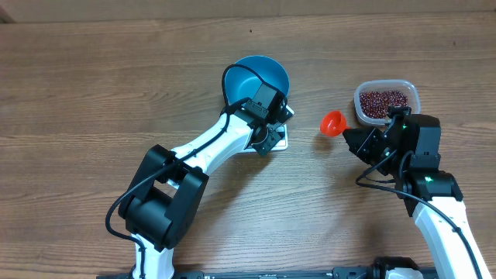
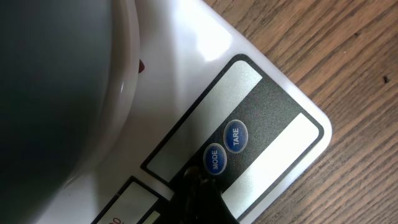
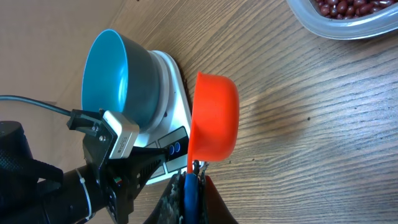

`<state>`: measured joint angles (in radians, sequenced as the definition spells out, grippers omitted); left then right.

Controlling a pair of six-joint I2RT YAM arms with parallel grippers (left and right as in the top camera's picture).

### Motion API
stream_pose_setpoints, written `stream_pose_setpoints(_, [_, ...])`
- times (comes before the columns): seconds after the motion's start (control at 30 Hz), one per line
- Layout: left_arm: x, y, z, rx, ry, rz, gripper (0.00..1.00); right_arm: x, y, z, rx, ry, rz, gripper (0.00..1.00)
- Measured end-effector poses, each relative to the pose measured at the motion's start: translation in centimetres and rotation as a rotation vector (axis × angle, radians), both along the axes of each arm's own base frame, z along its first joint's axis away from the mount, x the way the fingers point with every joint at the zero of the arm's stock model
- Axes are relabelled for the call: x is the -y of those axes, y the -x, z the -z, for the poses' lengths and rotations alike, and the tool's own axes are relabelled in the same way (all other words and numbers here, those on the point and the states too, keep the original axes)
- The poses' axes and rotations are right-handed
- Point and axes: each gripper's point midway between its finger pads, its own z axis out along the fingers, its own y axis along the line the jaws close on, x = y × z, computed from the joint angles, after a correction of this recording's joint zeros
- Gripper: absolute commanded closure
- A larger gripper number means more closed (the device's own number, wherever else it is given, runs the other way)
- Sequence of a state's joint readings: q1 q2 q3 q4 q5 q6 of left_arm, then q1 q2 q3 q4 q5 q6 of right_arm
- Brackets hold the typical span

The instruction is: Scoop item into bowl and weigh 150g on scale

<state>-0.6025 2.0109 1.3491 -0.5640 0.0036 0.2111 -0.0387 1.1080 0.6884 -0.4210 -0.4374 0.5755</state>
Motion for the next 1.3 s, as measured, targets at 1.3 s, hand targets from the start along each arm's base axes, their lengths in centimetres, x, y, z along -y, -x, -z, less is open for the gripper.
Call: stream_pose_setpoints(1.3, [0.4, 0.8, -12.0, -0.016, 0.041, 0.013, 0.96, 0.3, -0.1, 0.1, -0.001, 0.013, 0.013, 0.96])
